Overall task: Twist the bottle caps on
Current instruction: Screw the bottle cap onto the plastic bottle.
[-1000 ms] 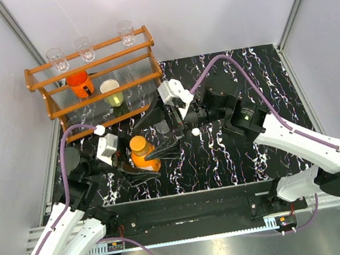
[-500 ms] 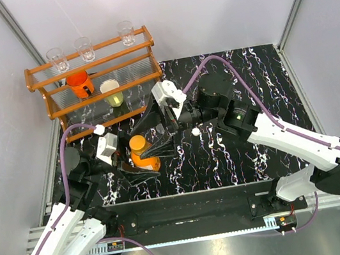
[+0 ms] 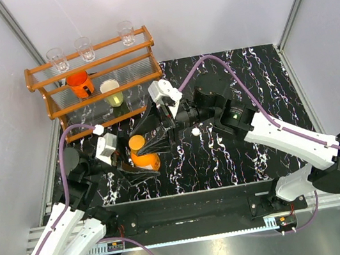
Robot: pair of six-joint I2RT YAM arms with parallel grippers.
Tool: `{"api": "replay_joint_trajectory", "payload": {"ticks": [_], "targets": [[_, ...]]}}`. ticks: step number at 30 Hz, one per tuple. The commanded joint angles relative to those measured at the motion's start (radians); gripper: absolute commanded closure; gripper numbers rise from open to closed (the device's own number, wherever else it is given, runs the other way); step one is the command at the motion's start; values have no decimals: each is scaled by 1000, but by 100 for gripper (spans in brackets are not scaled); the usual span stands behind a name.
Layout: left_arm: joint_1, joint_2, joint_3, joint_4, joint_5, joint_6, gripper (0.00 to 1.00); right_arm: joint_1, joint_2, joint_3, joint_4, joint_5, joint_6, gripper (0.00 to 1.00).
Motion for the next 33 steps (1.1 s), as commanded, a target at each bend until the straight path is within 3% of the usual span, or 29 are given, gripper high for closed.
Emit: {"api": "replay_joint_trajectory", "payload": {"ticks": [1, 8, 14, 33], "targets": [[6, -4, 6, 54, -15, -8, 83, 6, 1, 45, 54, -24, 17, 43], [5, -6, 6, 54, -15, -10, 82, 6, -5, 38, 56, -17, 22, 43], [5, -7, 3, 54, -12, -11, 82, 6, -16, 20, 80, 10, 25, 30], [8, -15, 3, 49, -14, -10, 83, 6, 5, 37, 72, -29, 48, 41]]}}
